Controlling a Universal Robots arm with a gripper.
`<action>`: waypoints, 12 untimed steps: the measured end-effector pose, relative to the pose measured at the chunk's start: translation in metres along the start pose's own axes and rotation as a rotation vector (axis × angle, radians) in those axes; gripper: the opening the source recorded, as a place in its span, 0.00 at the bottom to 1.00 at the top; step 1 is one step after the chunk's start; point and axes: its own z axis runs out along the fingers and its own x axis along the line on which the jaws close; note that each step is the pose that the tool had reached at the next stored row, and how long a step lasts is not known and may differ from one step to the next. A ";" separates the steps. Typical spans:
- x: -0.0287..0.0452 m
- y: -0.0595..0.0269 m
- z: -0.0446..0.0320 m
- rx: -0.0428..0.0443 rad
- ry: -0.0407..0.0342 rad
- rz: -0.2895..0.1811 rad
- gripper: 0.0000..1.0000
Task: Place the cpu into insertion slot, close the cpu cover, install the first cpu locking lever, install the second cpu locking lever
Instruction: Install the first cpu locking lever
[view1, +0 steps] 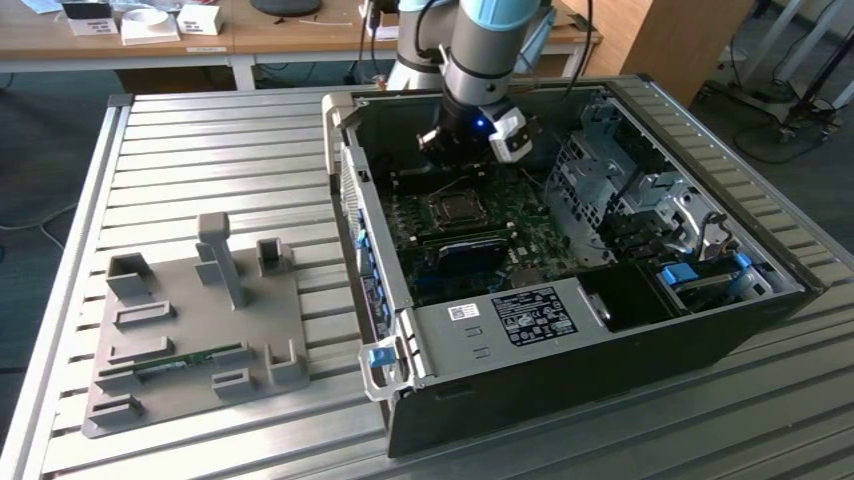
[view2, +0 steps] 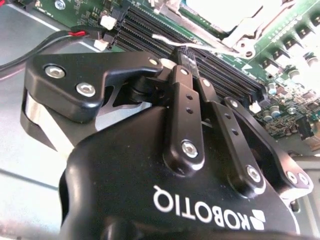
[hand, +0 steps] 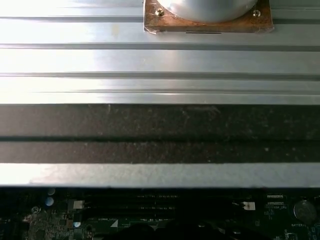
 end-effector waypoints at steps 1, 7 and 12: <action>-0.0001 0.0003 -0.0012 0.0000 -0.0001 0.000 0.11; -0.0005 0.0017 -0.0075 0.0000 0.0000 0.000 0.11; -0.0002 0.0019 -0.0085 -0.0003 -0.0004 0.000 0.11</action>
